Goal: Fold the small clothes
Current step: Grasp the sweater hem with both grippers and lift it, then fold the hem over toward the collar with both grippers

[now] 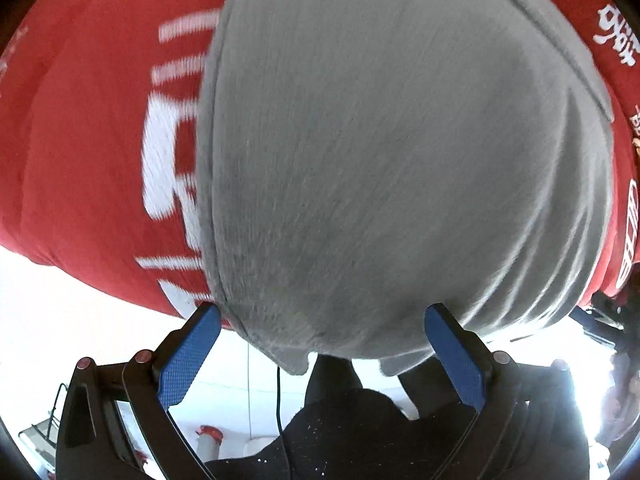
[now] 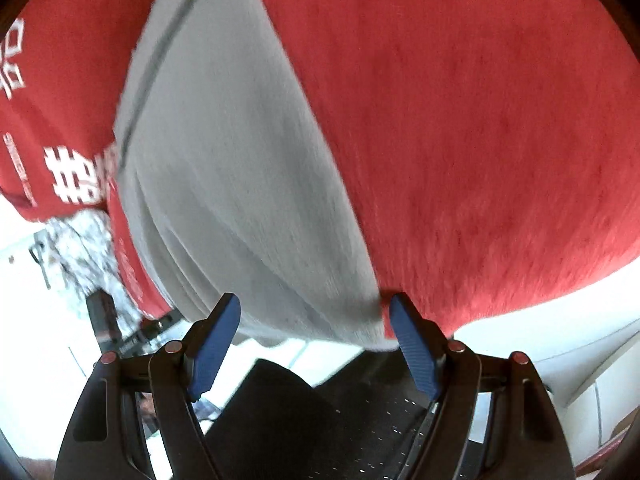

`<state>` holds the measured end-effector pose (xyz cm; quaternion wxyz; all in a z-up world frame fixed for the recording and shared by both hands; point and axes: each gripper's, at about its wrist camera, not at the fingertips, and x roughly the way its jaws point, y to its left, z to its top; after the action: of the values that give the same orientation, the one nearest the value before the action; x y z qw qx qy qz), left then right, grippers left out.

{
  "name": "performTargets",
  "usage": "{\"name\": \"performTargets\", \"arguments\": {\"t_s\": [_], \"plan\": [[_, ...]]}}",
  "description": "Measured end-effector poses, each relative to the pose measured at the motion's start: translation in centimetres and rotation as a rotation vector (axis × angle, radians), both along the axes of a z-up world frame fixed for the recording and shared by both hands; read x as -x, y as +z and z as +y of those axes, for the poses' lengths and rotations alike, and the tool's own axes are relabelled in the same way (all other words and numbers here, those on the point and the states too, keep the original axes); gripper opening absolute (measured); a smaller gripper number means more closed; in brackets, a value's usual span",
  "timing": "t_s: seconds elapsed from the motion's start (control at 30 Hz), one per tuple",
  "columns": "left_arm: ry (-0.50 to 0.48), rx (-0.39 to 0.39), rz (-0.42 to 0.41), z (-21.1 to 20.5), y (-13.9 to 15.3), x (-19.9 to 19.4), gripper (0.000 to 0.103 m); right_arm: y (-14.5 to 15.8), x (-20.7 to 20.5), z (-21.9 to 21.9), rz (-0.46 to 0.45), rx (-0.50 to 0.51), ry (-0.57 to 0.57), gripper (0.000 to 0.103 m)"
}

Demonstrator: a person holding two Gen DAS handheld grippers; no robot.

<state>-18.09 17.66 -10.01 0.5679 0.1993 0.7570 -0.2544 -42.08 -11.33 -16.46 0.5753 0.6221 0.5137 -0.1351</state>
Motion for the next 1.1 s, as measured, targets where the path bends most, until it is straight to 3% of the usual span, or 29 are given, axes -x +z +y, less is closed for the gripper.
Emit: {"name": "performTargets", "arguments": {"t_s": [0.1, 0.37, 0.43, 0.47, 0.53, 0.6, 0.67, 0.77, 0.9, 1.1], "plan": [[0.035, 0.005, 0.05, 1.3, -1.6, 0.1, 0.102, -0.9, -0.3, 1.7, -0.001, -0.019, 0.041, 0.08], [0.076, 0.057, 0.106, 2.1, -2.2, -0.3, 0.102, -2.7, -1.5, 4.3, -0.017, -0.068, 0.111, 0.081], [0.074, 0.071, 0.112, 2.4, -2.0, -0.1, 0.09, -2.4, -1.7, 4.7, -0.034, -0.077, 0.111, 0.08], [0.072, 0.075, 0.126, 2.4, -1.9, 0.0, 0.08, -2.2, -1.7, 4.7, -0.048, -0.086, 0.104, 0.078], [0.064, 0.083, 0.144, 2.3, -2.2, 0.6, 0.059, -1.8, -1.5, 4.6, -0.054, -0.095, 0.083, 0.066], [0.03, 0.095, 0.161, 2.4, -2.1, 1.1, 0.025, -1.8, -0.9, 4.4, -0.022, -0.11, 0.055, 0.018], [0.004, 0.105, 0.168, 2.5, -1.9, 1.3, 0.014, -1.6, -0.5, 4.4, -0.005, -0.094, 0.059, 0.012], [0.013, 0.172, 0.205, 2.5, -0.5, 0.6, 0.011, -0.5, -0.4, 4.5, -0.058, -0.104, 0.056, 0.012], [0.048, 0.284, 0.231, 2.9, 3.3, -1.2, 0.011, 2.1, 0.1, 3.6, -0.177, -0.147, -0.043, 0.012], [0.116, 0.421, 0.189, 0.7, 7.9, -5.2, 0.011, 6.4, -1.1, 0.1, -0.388, -0.16, -0.174, 0.012]]}}
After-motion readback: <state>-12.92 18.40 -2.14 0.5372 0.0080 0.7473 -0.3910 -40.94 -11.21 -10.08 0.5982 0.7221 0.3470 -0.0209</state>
